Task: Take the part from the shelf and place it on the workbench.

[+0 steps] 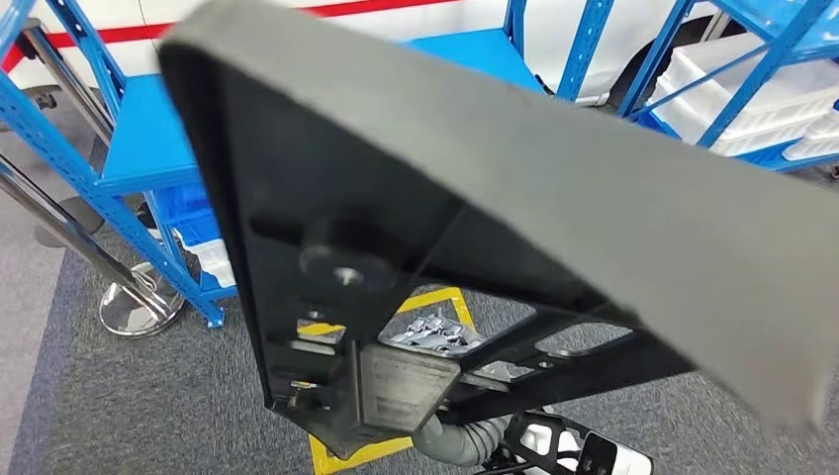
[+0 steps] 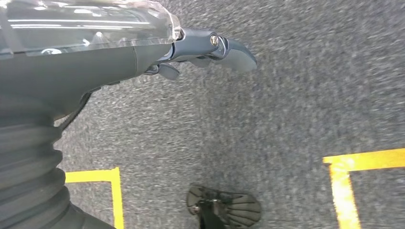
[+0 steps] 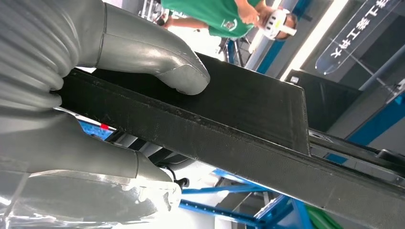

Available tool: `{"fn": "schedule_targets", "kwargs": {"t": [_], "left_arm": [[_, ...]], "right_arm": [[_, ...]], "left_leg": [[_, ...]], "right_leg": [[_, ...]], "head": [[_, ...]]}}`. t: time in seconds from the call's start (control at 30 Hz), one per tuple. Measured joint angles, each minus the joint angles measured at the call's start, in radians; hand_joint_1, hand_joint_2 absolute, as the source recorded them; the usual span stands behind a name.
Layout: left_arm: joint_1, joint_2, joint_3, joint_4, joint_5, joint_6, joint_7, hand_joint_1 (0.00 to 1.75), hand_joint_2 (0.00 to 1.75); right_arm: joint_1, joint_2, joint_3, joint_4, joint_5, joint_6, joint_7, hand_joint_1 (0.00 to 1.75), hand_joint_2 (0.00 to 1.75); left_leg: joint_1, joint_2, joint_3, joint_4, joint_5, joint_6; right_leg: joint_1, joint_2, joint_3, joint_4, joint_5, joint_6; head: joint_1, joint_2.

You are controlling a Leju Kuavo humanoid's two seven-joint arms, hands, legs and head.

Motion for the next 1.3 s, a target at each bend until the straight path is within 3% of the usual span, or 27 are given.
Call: {"fn": "schedule_targets", "kwargs": {"t": [0.07,0.13,0.2,0.27,0.3,0.4,0.43,0.47,0.5,0.57,0.6,0.67,0.7,0.77,0.83,0.9,0.97,1.0,1.03,1.1,1.13,1.2,1.27,1.3], "left_arm": [[0.000,0.000,-0.001,0.000,-0.001,0.000,0.000,0.00,1.75],[0.000,0.000,-0.002,0.000,-0.003,0.000,0.000,0.00,1.75],[0.000,0.002,-0.003,0.000,-0.005,-0.001,-0.001,0.00,1.75],[0.000,0.006,-0.003,0.000,-0.006,-0.002,-0.004,0.00,1.75],[0.000,0.007,-0.004,0.000,-0.007,-0.003,-0.006,0.00,1.75],[-0.002,0.009,-0.004,0.000,-0.007,-0.006,-0.009,0.00,1.75],[-0.003,0.009,-0.004,0.000,-0.007,-0.006,-0.009,0.00,1.75],[-0.004,0.010,-0.004,0.000,-0.007,-0.006,-0.009,0.00,1.75],[-0.004,0.011,-0.004,0.000,-0.007,-0.005,-0.008,0.00,1.75],[-0.005,0.012,-0.004,0.000,-0.005,-0.003,-0.003,0.00,1.75],[-0.005,0.012,-0.004,-0.001,-0.002,-0.002,0.000,0.00,1.75],[-0.006,0.013,-0.007,-0.003,0.008,-0.002,0.004,0.00,1.75],[-0.006,0.013,-0.008,-0.003,0.011,0.000,0.006,0.00,1.75],[-0.004,0.013,-0.009,-0.003,0.014,0.008,0.011,0.00,1.75],[-0.003,0.013,-0.007,-0.003,0.017,0.015,0.019,0.00,1.75],[-0.003,0.013,-0.005,-0.003,0.022,0.023,0.030,0.00,1.75],[-0.001,0.013,-0.003,-0.003,0.024,0.031,0.038,0.00,1.75],[0.000,0.013,-0.003,-0.003,0.024,0.034,0.039,0.00,1.75],[0.001,0.013,-0.002,-0.003,0.023,0.035,0.040,0.00,1.75],[0.001,0.013,-0.002,-0.003,0.020,0.035,0.040,0.00,1.75],[0.001,0.013,-0.001,-0.003,0.019,0.034,0.039,0.00,1.75],[0.003,0.014,0.003,-0.003,0.018,0.033,0.035,0.00,1.75],[0.003,0.016,0.006,-0.003,0.012,0.030,0.029,0.00,1.75],[0.003,0.018,0.007,-0.003,0.006,0.027,0.026,0.00,1.75]], "right_arm": [[0.000,-0.004,0.005,-0.011,0.000,-0.002,0.000,1.75,1.75],[-0.001,-0.006,0.009,-0.023,0.000,-0.006,0.000,1.75,1.75],[-0.009,-0.006,0.017,-0.030,-0.001,-0.030,0.000,1.75,1.75],[-0.024,-0.007,0.030,-0.031,-0.007,-0.068,0.000,1.75,1.75],[-0.033,-0.006,0.037,-0.031,-0.010,-0.083,0.000,1.75,1.75],[-0.062,0.002,0.050,-0.033,-0.009,-0.118,0.000,1.75,1.75],[-0.071,0.005,0.056,-0.033,-0.004,-0.132,0.000,1.75,1.75],[-0.080,0.007,0.063,-0.032,0.000,-0.146,0.000,1.75,1.75],[-0.088,0.007,0.070,-0.031,0.003,-0.156,0.000,1.75,1.75],[-0.098,0.008,0.080,-0.026,0.002,-0.165,0.001,1.75,1.75],[-0.101,0.008,0.082,-0.021,-0.001,-0.166,0.001,1.75,1.75],[-0.107,0.009,0.084,-0.005,-0.010,-0.160,0.001,1.75,1.75],[-0.110,0.009,0.084,0.008,-0.017,-0.157,0.001,1.75,1.75],[-0.112,0.007,0.087,0.041,-0.030,-0.148,0.001,1.75,1.75],[-0.101,0.002,0.088,0.068,-0.035,-0.110,0.001,1.75,1.75],[-0.083,-0.004,0.082,0.088,-0.032,-0.051,0.001,1.75,1.75],[-0.065,-0.009,0.071,0.113,-0.030,-0.008,0.001,1.75,1.75],[-0.056,-0.011,0.062,0.124,-0.028,0.004,0.001,1.75,1.75],[-0.049,-0.014,0.054,0.132,-0.024,0.013,0.001,1.75,1.75],[-0.039,-0.017,0.037,0.140,-0.015,0.019,0.001,1.75,1.75],[-0.036,-0.019,0.030,0.141,-0.009,0.016,0.001,1.75,1.75],[-0.026,-0.023,0.020,0.143,0.003,0.001,0.000,1.75,1.75],[-0.013,-0.029,0.015,0.143,0.016,-0.028,0.000,1.75,1.75],[-0.007,-0.032,0.014,0.143,0.022,-0.046,0.000,1.75,1.75]], "left_leg": [[0.000,-0.001,-0.035,0.019,0.013,-0.005],[-0.002,-0.003,-0.058,0.035,0.026,-0.013],[-0.003,-0.004,-0.068,0.037,0.043,-0.024],[-0.001,-0.006,-0.079,0.037,0.047,-0.035],[0.000,-0.008,-0.089,0.052,0.022,-0.041],[0.007,-0.010,-0.128,0.197,-0.122,-0.054],[0.009,-0.010,-0.135,0.255,-0.150,-0.057],[0.010,-0.009,-0.133,0.296,-0.150,-0.060],[0.012,-0.009,-0.118,0.309,-0.128,-0.062],[0.014,-0.010,-0.040,0.235,-0.064,-0.062],[0.013,-0.010,0.018,0.159,-0.055,-0.059],[0.010,-0.010,0.115,0.012,-0.079,-0.051],[0.007,-0.011,0.136,-0.027,-0.092,-0.047],[0.007,-0.010,0.133,-0.041,-0.085,-0.036],[0.011,-0.007,0.122,-0.041,-0.069,-0.021],[0.011,-0.003,0.106,-0.035,-0.060,-0.012],[0.009,0.002,0.088,-0.023,-0.056,-0.011],[0.008,0.005,0.082,-0.017,-0.056,-0.011],[0.007,0.008,0.078,-0.012,-0.057,-0.012],[0.002,0.017,0.075,-0.002,-0.063,-0.016],[-0.001,0.022,0.072,0.002,-0.066,-0.020],[-0.005,0.035,0.065,0.008,-0.070,-0.027],[-0.005,0.044,0.062,0.012,-0.077,-0.034],[-0.005,0.037,0.057,0.025,-0.090,-0.038]], "right_leg": [[-0.002,0.000,0.085,-0.085,0.043,-0.003],[0.001,0.001,0.188,-0.229,0.018,-0.012],[0.007,0.001,0.227,-0.304,-0.006,-0.024],[0.005,-0.002,0.210,-0.311,0.016,-0.039],[0.002,-0.003,0.197,-0.313,0.030,-0.048],[0.001,-0.006,0.151,-0.315,0.070,-0.062],[0.002,-0.006,0.135,-0.314,0.082,-0.062],[0.002,-0.007,0.118,-0.313,0.095,-0.061],[0.002,-0.007,0.101,-0.312,0.107,-0.059],[0.001,-0.007,0.070,-0.310,0.128,-0.053],[0.002,-0.007,0.059,-0.307,0.137,-0.049],[0.004,-0.008,0.047,-0.305,0.154,-0.039],[0.004,-0.009,0.045,-0.305,0.162,-0.034],[0.003,-0.009,0.042,-0.307,0.172,-0.021],[0.002,-0.006,0.018,-0.258,0.133,-0.011],[0.001,-0.003,-0.033,-0.129,0.053,-0.006],[0.001,-0.002,-0.068,-0.020,0.011,-0.005],[0.001,-0.003,-0.061,-0.015,0.017,-0.006],[0.001,-0.005,-0.033,-0.053,0.039,-0.010],[0.009,-0.027,0.044,-0.183,0.087,-0.024],[0.014,-0.039,0.071,-0.235,0.099,-0.032],[0.022,-0.047,0.084,-0.270,0.094,-0.043],[0.017,-0.032,0.082,-0.282,0.094,-0.049],[0.013,-0.024,0.083,-0.286,0.096,-0.052]], "head": [[0.000,0.000],[0.000,0.000],[0.000,0.000],[0.000,0.000],[0.000,0.000],[0.000,0.000],[0.000,0.000],[0.000,0.000],[0.000,0.000],[-0.001,0.000],[-0.001,0.000],[0.000,0.000],[0.000,0.000],[0.000,0.000],[0.000,0.000],[0.000,0.000],[0.000,0.000],[0.000,0.000],[0.000,0.000],[0.000,0.000],[0.000,0.000],[0.000,0.000],[0.000,0.000],[0.000,0.000]]}}
